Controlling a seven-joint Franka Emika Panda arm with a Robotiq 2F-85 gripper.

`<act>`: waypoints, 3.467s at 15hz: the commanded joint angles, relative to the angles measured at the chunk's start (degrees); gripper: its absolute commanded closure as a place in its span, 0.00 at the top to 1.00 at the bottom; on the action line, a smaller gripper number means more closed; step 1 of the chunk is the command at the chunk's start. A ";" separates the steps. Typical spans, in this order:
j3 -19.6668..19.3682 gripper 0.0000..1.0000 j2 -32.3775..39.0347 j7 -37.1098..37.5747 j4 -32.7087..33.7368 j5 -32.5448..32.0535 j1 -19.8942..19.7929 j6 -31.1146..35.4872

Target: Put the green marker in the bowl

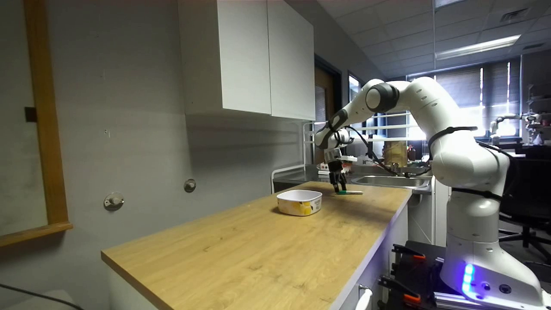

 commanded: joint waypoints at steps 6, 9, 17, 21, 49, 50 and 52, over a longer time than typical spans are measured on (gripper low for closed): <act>0.32 1.00 1.40 -4.14 2.69 0.05 -2.59 -1.88; 0.35 0.96 1.57 -5.07 2.08 -0.18 -2.65 -1.82; 0.27 0.99 1.36 -7.87 -0.57 -3.50 -1.44 1.22; 0.35 0.63 0.88 -8.89 -1.31 -4.17 -1.31 2.92; 7.81 0.06 -31.42 15.25 -23.76 -6.16 21.17 5.08; 8.76 0.06 -31.27 16.73 -23.88 -6.77 22.56 4.96; 10.42 0.06 -30.30 19.28 -23.86 -8.23 24.90 4.72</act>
